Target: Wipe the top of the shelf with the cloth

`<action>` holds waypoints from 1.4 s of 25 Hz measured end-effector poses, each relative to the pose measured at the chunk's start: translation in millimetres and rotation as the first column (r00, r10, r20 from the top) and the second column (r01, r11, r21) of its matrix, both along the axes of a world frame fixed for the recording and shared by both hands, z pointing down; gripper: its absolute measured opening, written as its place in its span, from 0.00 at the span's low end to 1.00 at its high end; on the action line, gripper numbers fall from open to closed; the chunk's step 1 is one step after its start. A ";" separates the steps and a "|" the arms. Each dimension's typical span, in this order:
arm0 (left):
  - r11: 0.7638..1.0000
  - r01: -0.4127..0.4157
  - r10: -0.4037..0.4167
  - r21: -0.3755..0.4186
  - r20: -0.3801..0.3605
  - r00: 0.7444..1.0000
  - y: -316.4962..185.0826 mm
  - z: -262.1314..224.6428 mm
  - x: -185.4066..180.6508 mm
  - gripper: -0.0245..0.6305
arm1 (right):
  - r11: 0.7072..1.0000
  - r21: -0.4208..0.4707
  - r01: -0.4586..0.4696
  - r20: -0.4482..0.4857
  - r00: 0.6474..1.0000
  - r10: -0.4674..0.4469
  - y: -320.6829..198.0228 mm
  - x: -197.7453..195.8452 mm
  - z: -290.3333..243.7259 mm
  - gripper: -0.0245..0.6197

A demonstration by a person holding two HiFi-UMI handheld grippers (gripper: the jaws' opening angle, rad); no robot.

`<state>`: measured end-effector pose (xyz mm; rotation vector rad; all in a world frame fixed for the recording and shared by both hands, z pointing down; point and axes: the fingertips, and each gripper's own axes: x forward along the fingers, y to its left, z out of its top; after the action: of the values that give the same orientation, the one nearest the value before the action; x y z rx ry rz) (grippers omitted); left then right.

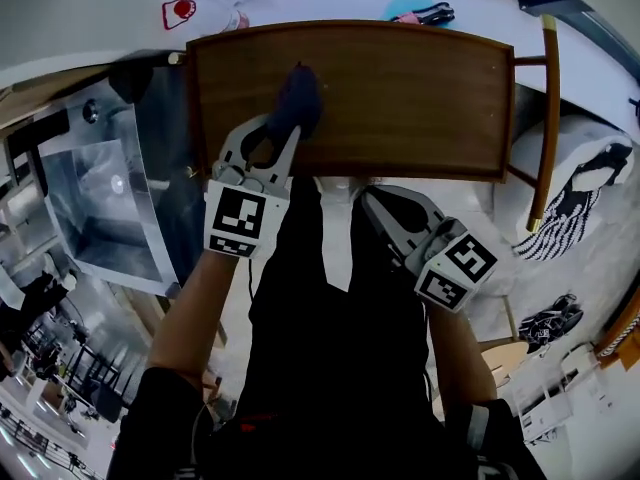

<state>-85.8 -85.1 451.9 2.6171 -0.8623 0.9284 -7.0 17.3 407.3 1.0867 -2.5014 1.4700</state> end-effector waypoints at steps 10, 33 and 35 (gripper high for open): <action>0.984 0.175 -0.175 -0.012 0.045 0.984 15.4 4.1 -130.7 0.14 | 0.986 0.006 0.164 0.001 0.986 -0.164 -10.8 -98.4 -2.6 0.04; 0.974 0.212 -0.198 -0.083 0.156 0.968 70.3 44.6 -164.6 0.14 | 0.971 -0.023 0.238 -0.011 0.971 -0.238 -3.4 -126.3 8.7 0.04; 0.975 0.203 -0.187 -0.095 0.153 0.970 73.1 49.6 -154.0 0.14 | 0.973 -0.030 0.229 -0.011 0.973 -0.230 -0.3 -117.3 11.8 0.04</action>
<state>-239.8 -12.0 501.5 2.3458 -1.0502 1.0854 -124.3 17.0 419.1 0.7689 -2.4873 1.4230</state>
